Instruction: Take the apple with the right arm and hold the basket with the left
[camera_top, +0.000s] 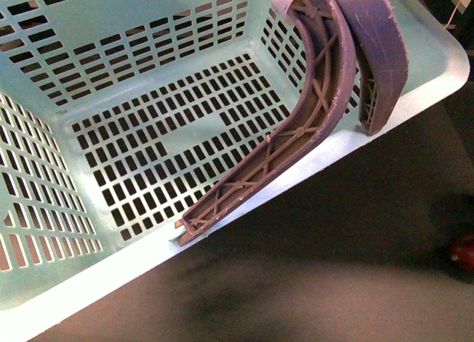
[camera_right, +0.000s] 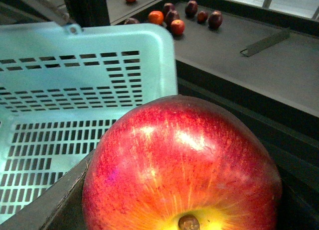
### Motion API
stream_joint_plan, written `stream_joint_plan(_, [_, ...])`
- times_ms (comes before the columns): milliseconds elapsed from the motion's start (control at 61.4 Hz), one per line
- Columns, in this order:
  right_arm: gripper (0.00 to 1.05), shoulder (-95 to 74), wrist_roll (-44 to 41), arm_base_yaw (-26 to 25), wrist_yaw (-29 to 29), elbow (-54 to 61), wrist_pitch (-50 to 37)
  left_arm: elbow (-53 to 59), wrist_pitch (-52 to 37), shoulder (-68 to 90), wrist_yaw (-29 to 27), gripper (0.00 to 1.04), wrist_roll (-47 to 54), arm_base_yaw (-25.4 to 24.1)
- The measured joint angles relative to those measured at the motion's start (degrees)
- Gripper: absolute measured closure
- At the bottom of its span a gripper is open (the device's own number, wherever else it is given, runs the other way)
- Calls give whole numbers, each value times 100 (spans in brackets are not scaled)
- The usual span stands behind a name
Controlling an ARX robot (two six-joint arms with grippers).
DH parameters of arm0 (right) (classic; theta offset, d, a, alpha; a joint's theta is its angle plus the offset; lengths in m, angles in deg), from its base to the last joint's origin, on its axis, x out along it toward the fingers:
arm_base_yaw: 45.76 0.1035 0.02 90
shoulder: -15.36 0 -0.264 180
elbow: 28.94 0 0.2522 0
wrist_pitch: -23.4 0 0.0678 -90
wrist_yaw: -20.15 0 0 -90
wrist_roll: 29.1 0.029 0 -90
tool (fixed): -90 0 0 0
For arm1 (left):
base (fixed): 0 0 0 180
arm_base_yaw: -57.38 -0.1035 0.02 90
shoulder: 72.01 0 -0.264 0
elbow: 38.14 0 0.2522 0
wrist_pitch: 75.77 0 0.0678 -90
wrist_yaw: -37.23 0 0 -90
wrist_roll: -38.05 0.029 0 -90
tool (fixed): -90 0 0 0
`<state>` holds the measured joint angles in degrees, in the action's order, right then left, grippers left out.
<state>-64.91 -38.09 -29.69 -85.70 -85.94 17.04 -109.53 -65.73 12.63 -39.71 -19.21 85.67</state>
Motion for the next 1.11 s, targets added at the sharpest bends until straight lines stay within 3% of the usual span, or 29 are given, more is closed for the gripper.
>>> stream_joint_plan(179, [24,-260,-22,358,339,59,-37,0,0,0,0,89,2,0])
stream_joint_plan(293, [8,-299,24,339,608,70,-144,0,0,0,2,89,0,0])
stream_joint_plan(440, [9,-188,227,109,734,79,-363,0,0,0,-9,89,15,-2])
stream_joint_plan(602, [9,297,560,-446,841,302,-505,9,2,2,-4,89,22,4])
stream_joint_plan(830, [9,1362,697,-1882,1141,966,-264,7,0,0,-66,89,46,-17])
stream_joint_plan(944, [30,1624,817,-2083,1176,1766,-1722,7,0,0,-20,89,44,-7])
stream_joint_plan(1107, [56,2070,824,-1976,1266,2439,-2013,7,0,0,46,89,0,4])
